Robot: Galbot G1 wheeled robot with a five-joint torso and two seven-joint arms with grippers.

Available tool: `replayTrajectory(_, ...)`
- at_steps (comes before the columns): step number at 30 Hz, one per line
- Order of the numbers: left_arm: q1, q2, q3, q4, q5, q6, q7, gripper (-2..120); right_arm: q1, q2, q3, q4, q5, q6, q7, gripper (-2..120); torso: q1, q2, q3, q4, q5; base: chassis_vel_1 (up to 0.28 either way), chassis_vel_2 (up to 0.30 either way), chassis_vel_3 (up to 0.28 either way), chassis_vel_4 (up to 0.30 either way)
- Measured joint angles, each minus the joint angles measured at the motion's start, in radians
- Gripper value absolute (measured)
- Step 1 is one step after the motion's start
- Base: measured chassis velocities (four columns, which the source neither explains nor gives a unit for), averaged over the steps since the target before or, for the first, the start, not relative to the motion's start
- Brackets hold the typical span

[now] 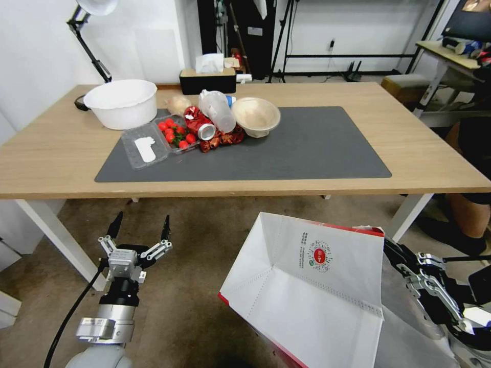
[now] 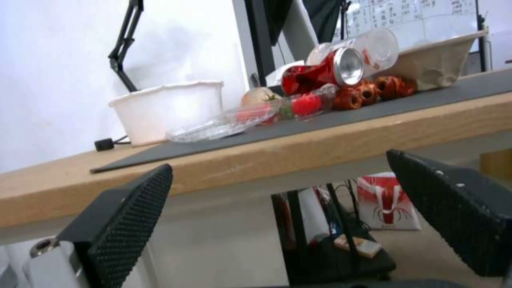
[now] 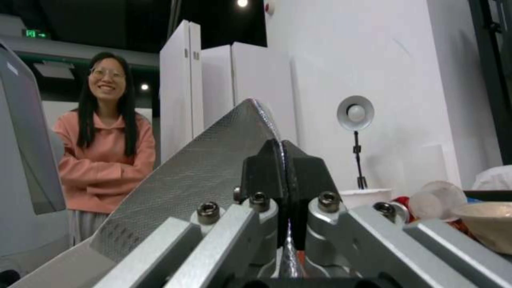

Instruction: Pick up the food delivery bag from the floor and place it on the table.

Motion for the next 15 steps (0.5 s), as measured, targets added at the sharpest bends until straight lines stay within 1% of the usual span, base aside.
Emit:
replayTrajectory(3, -0.002, 0.001, 0.001, 0.002, 0.0, -0.001, 0.001, 100, -0.001, 0.001, -0.002, -0.001, -0.005, 0.005, 0.0, 0, 0.007, 0.016, 0.009, -0.0003, 0.0, 0.0, 0.0, 0.0, 0.0)
replayTrajectory(5, -0.002, 0.0, 0.001, 0.003, 0.0, -0.001, 0.001, 100, -0.001, 0.0, -0.003, -0.002, -0.006, 0.005, 0.0, 0, 0.008, 0.02, 0.011, -0.0003, 0.0, 0.0, 0.0, 0.0, 0.0)
replayTrajectory(7, -0.003, -0.001, 0.002, 0.006, 0.0, -0.004, 0.001, 100, -0.001, -0.001, -0.003, -0.002, -0.007, 0.006, -0.001, 0, 0.014, 0.033, 0.02, -0.0001, 0.0, 0.0, 0.0, 0.0, 0.0)
replayTrajectory(10, -0.008, -0.002, 0.002, 0.008, -0.001, -0.004, 0.001, 100, -0.001, -0.002, -0.003, -0.002, -0.007, 0.006, -0.001, 0, 0.017, 0.043, 0.026, -0.0002, 0.0, 0.0, 0.0, 0.0, 0.0)
replayTrajectory(13, -0.009, 0.005, 0.002, 0.01, 0.0, -0.004, 0.002, 100, -0.001, -0.002, -0.004, -0.002, -0.008, 0.007, -0.001, 0, 0.02, 0.051, 0.031, -0.0002, 0.0, 0.0, 0.0, 0.0, 0.0)
replayTrajectory(15, -0.008, 0.015, 0.008, 0.013, 0.006, -0.004, 0.003, 100, 0.0, 0.003, -0.011, 0.002, -0.011, 0.008, 0.0, 0, 0.027, 0.067, 0.04, -0.0002, -0.0001, 0.0, 0.0, 0.0, 0.0)
